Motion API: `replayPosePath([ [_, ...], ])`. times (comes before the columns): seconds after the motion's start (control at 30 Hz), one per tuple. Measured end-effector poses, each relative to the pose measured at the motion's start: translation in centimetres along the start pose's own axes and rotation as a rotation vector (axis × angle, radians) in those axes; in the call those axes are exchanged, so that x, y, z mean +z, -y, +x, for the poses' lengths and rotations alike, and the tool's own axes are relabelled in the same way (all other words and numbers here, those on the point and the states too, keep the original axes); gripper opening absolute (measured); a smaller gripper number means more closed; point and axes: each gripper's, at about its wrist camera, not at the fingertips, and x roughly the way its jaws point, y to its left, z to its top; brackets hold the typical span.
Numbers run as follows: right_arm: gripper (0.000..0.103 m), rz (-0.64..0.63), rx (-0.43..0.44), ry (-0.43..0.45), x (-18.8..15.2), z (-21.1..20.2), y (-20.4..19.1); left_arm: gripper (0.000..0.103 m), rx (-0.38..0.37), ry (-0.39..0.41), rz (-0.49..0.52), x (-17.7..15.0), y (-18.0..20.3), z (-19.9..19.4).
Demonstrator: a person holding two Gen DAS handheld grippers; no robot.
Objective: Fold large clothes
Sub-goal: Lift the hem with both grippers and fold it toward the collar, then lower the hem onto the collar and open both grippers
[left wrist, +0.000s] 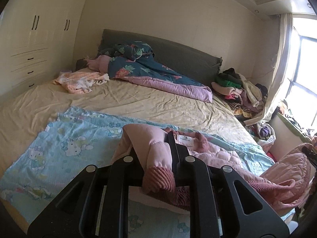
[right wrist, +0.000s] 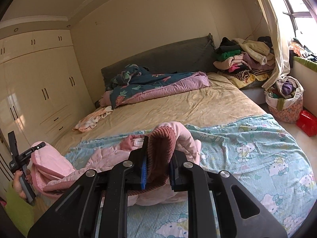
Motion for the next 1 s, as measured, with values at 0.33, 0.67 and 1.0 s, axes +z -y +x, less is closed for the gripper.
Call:
replayPosePath([
  [0.33, 0.015, 0.029, -0.011, -0.006, 3.1, 3.5, 0.7, 0.010, 0.035, 0.011, 0.013, 2.2, 0.8, 2.5],
  [0.67, 0.016, 0.016, -0.069, -0.067, 4.3, 8.7, 2.4, 0.010, 0.090, -0.002, 0.050, 2.6, 0.9, 6.0],
  [1.0, 0.016, 0.075, -0.102, -0.149, 3.5, 13.2, 5.4, 0.011, 0.136, -0.024, 0.098, 2.1, 1.4, 9.9],
])
